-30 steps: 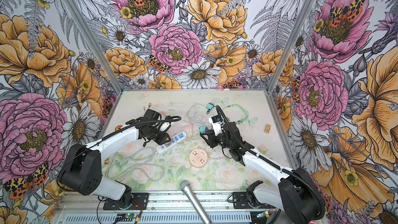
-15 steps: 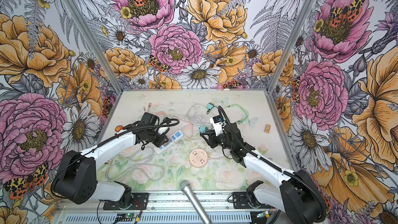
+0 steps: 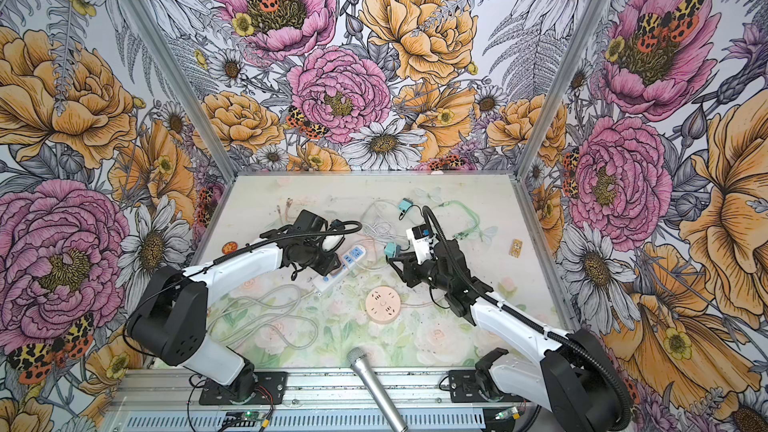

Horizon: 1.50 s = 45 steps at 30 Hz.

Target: Insert the plug

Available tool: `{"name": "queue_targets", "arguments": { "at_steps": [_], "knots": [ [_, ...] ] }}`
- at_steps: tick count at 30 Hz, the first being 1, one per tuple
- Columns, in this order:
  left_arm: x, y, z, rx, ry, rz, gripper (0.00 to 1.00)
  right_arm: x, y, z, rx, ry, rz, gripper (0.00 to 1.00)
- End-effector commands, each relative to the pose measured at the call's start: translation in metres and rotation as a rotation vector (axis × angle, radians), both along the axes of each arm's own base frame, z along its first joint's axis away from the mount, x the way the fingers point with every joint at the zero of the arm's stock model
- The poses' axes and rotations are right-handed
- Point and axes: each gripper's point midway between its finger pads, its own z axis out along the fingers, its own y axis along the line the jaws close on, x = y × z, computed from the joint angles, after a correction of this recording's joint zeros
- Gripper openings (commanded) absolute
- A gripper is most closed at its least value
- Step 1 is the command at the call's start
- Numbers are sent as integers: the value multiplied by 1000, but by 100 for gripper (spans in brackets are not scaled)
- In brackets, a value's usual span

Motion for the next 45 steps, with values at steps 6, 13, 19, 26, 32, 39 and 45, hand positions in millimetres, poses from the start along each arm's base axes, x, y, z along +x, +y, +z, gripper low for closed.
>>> {"name": "queue_targets", "arguments": {
  "at_steps": [6,13,19,26,32,39,45],
  "knots": [
    [-28,4,-40,71,138,213,0,4,5,11,27,-49,17,38],
    [-29,-9,-56,40,90,274,0,3,7,12,42,-64,22,38],
    [-30,0,-65,55,34,322,0,1,7,9,41,-58,26,37],
    [-45,25,-66,101,31,349,0,2,7,7,54,-57,12,37],
    [-55,41,-79,223,69,422,0,3,8,8,61,-54,9,36],
    [-76,72,-87,322,101,559,0,7,11,5,62,-62,15,36],
    [-102,78,-109,486,181,563,0,9,17,-3,70,-35,29,35]
  ]
}}
